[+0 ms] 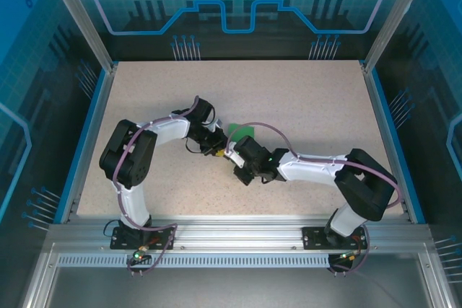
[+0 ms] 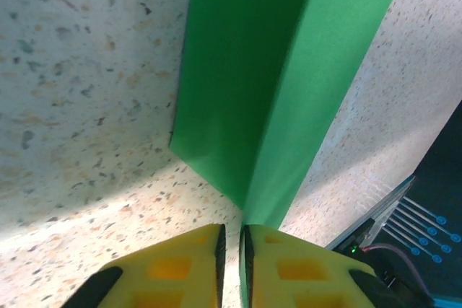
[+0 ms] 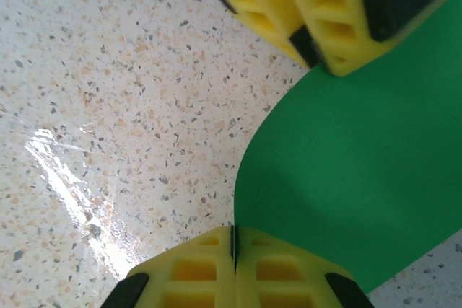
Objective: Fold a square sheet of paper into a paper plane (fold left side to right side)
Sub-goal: Third fold the triangle at the center of the table.
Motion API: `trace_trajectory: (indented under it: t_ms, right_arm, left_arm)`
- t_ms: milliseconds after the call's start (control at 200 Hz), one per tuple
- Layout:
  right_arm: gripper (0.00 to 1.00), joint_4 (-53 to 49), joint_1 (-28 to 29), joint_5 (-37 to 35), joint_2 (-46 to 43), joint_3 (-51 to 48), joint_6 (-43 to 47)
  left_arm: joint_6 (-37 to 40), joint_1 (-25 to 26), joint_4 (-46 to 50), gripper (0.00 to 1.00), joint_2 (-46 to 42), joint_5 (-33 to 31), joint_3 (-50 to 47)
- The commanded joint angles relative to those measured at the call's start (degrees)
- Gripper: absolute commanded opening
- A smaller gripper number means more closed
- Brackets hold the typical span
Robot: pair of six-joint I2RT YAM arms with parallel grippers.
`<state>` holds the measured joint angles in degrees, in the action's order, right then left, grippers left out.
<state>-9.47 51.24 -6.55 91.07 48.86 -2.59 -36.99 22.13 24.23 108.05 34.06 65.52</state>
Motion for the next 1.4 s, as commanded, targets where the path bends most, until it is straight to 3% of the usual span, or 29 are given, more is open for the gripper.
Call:
trace_trajectory:
  t_ms: [0, 195, 405, 1045, 1396]
  right_arm:
    - [0.00, -0.81, -2.22, 6.52, -2.02, 0.03, -0.49]
    - [0.00, -0.98, -4.70, 12.12, -1.60, 0.05, -0.84]
    - [0.00, 0.15, -5.57, 14.45, -0.59, -0.26, -2.01]
    - [0.00, 0.07, -5.80, 14.01, 1.78, 0.78, -3.17]
    - [0.00, -0.55, -5.93, 13.93, 2.31, 1.18, -3.26]
  left_arm:
    - [3.87, -1.92, 4.83, 0.22, -3.14, -1.99, 2.26]
    - [7.09, -3.06, 8.12, 0.25, -5.26, -3.73, 4.72]
    - [7.11, -2.89, 5.57, 0.19, -3.79, -2.08, 6.62]
    - [11.42, 1.30, 10.75, 0.14, 16.52, 0.92, 24.69]
    - [12.99, 1.53, 11.97, 0.14, 21.83, 0.41, 26.68]
